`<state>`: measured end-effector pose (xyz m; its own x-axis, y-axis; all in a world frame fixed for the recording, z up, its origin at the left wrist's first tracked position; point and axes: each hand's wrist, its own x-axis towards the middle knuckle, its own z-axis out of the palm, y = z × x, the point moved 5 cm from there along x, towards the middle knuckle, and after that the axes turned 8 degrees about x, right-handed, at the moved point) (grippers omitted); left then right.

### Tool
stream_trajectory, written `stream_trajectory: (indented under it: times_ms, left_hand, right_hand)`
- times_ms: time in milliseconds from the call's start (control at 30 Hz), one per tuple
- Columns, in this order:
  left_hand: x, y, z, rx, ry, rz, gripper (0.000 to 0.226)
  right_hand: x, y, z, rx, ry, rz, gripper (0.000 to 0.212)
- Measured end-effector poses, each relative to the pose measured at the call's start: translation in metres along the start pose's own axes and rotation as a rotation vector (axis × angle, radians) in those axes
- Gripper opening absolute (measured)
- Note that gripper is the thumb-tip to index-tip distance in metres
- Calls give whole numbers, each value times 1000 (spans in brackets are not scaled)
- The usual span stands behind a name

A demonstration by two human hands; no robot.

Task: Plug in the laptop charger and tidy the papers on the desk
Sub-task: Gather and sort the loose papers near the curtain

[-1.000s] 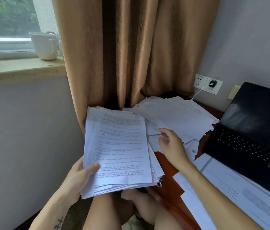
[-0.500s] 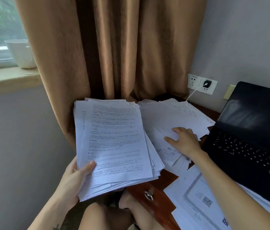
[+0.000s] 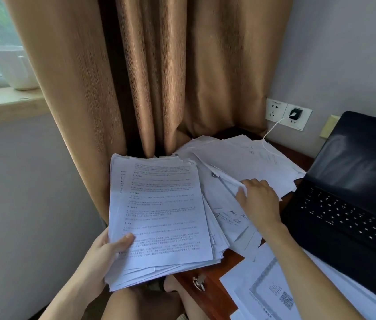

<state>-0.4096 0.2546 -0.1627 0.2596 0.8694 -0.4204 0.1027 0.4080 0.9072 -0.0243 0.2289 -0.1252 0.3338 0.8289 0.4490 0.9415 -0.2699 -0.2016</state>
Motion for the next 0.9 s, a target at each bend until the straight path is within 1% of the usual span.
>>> stream_trajectory:
  times_ms: [67,167,233,300,367,500,600,667,767,867,900]
  left_hand:
    - [0,-1,0,4,-3,-10,30]
    - [0,-2,0,13,7,-13,28]
    - [0,-3,1,25,12,-13,27]
    - [0,-3,1,43,17,-10,29]
    - [0,-2,1,59,28,-2,29]
    - [-4,1,3,88,30,16,27]
    - [-5,4,4,120,19,33,27]
    - [-6,4,4,124,19,31,27]
    - [-9,5,4,137,20,34,27]
    - [-12,5,3,121,19,39,25]
    - [-13,6,3,100,15,41,24]
  right_hand:
    - [0,1,-4,3,91,-13,15]
    - [0,2,-13,32,165,-5,17]
    - [1,3,-18,78,169,33,20]
    - [1,0,-25,172,133,89,23]
    - [2,-8,-31,343,76,121,25]
    - [2,-42,-45,794,-56,152,32]
    - [-7,-79,-48,1048,-244,197,29]
    - [-20,-105,-43,1095,-393,185,25]
    - [-40,-135,-32,1085,-558,113,25]
    - [-53,-149,-19,1138,-696,139,35]
    - [-53,-149,-16,1170,-712,155,33]
